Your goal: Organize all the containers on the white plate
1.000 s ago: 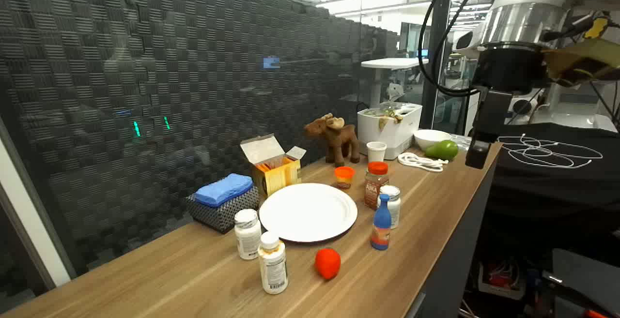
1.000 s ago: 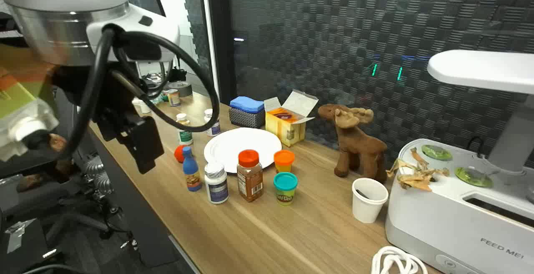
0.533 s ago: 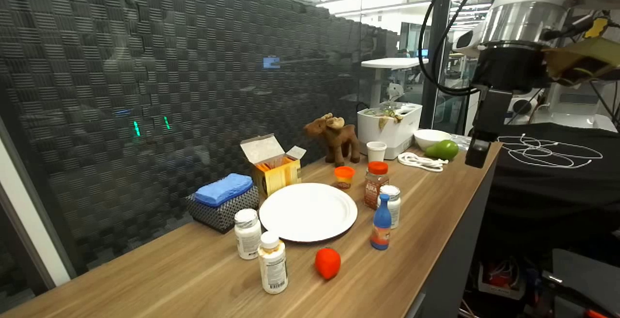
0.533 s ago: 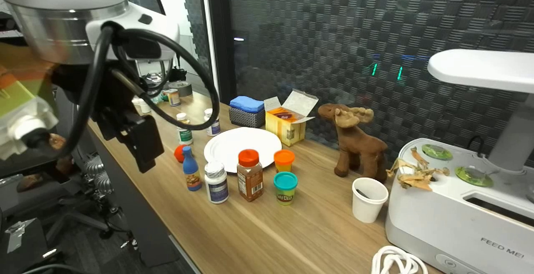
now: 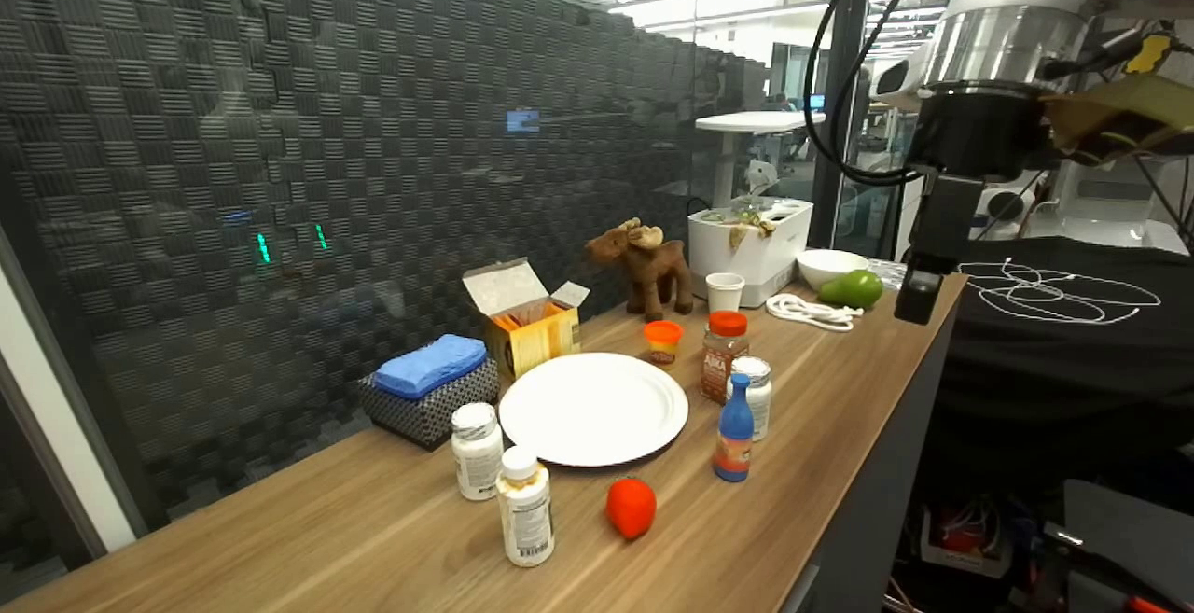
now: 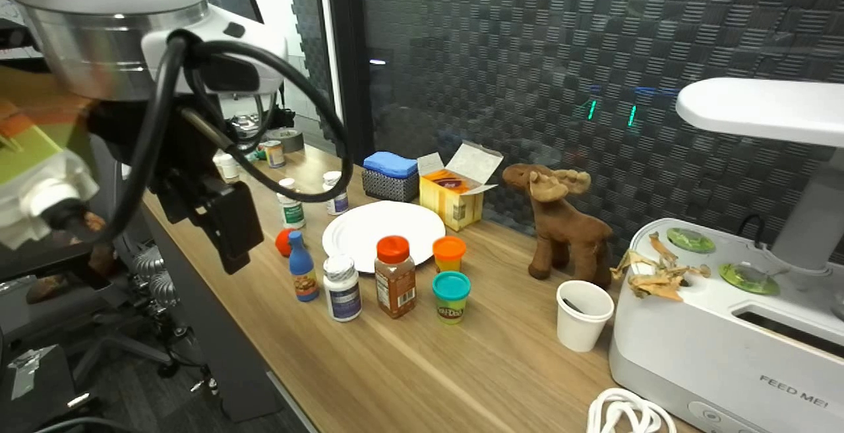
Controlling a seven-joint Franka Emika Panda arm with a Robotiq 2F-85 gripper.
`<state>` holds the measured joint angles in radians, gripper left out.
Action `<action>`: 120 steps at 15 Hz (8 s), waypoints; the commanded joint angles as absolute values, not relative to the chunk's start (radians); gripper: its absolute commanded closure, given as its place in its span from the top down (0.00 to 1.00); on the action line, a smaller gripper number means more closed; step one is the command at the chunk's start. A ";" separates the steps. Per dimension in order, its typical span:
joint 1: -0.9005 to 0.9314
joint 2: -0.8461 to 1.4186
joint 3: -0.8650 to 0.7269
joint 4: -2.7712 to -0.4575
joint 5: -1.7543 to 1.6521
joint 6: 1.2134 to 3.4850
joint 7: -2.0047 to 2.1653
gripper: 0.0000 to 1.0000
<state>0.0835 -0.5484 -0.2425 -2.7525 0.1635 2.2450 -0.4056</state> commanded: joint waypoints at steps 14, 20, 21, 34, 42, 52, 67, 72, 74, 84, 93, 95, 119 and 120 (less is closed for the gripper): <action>-0.019 0.212 -0.109 -2.051 -0.002 2.442 -0.345 1.00; -0.068 0.370 -0.084 -1.915 -0.018 2.491 -0.337 1.00; -0.075 0.389 -0.079 -1.902 -0.015 2.495 -0.339 1.00; -0.097 0.477 -0.026 -1.881 -0.062 2.485 -0.337 1.00; -0.107 0.524 -0.011 -1.864 -0.058 2.482 -0.351 1.00; -0.023 0.489 -0.092 -1.873 -0.266 2.536 -0.247 0.25; 0.057 0.559 0.042 -1.775 -0.224 2.455 -0.205 0.24; 0.056 0.607 0.045 -1.721 -0.222 2.489 -0.209 0.24; 0.044 0.615 0.061 -1.709 -0.199 2.478 -0.228 0.24; 0.009 0.616 0.100 -1.710 -0.107 2.458 -0.282 0.81; 0.005 0.447 0.056 -1.787 -0.124 2.443 -0.225 1.00; 0.001 0.388 0.026 -1.815 -0.134 2.422 -0.196 1.00; -0.042 0.334 -0.106 -2.065 -0.128 2.467 0.175 1.00; -0.042 0.340 -0.105 -2.063 -0.124 2.474 0.175 1.00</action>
